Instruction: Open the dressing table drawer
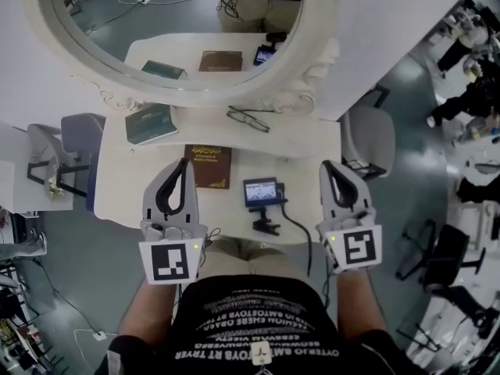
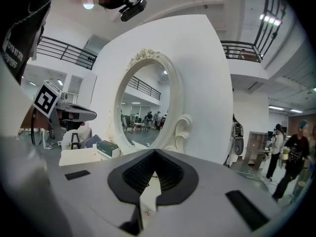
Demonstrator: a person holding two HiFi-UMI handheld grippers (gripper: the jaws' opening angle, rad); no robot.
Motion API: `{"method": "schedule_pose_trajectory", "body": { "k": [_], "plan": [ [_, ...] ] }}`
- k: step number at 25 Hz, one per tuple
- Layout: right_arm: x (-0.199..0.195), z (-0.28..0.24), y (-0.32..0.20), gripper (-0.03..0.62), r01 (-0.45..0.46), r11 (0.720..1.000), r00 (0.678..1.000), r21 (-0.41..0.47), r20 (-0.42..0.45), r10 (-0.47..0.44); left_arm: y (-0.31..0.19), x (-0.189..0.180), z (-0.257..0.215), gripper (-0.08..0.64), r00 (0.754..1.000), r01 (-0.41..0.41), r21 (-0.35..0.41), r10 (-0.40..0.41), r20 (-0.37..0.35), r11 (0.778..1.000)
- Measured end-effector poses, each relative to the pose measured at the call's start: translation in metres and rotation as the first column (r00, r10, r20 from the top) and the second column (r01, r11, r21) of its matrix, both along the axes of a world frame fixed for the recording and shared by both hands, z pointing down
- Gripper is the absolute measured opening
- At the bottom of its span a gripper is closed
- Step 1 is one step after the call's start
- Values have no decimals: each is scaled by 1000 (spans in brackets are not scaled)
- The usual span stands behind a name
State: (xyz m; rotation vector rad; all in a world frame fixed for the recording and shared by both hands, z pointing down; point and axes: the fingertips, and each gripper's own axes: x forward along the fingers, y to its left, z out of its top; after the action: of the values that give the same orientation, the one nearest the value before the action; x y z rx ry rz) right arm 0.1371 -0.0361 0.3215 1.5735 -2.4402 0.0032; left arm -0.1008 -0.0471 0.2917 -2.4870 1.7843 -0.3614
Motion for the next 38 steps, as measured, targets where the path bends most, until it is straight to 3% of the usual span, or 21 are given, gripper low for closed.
{"method": "schedule_pose_trajectory", "body": {
  "k": [9,22,38],
  "plan": [
    [2,16,0,-8,-27,999,1000,-34,13,27,-4,5,8,2,999,-32,-28,32,20,999],
    [-4,63,-2,-8,-88,988,994,-130,-73,79,-29,6,21,2,993,-114,-42,113,-16,993],
    [7,162,-12,-8,-109,947,991,-302,-109,79,-27,6,31,2,997,-82,-65,81,-12,995]
  ]
}}
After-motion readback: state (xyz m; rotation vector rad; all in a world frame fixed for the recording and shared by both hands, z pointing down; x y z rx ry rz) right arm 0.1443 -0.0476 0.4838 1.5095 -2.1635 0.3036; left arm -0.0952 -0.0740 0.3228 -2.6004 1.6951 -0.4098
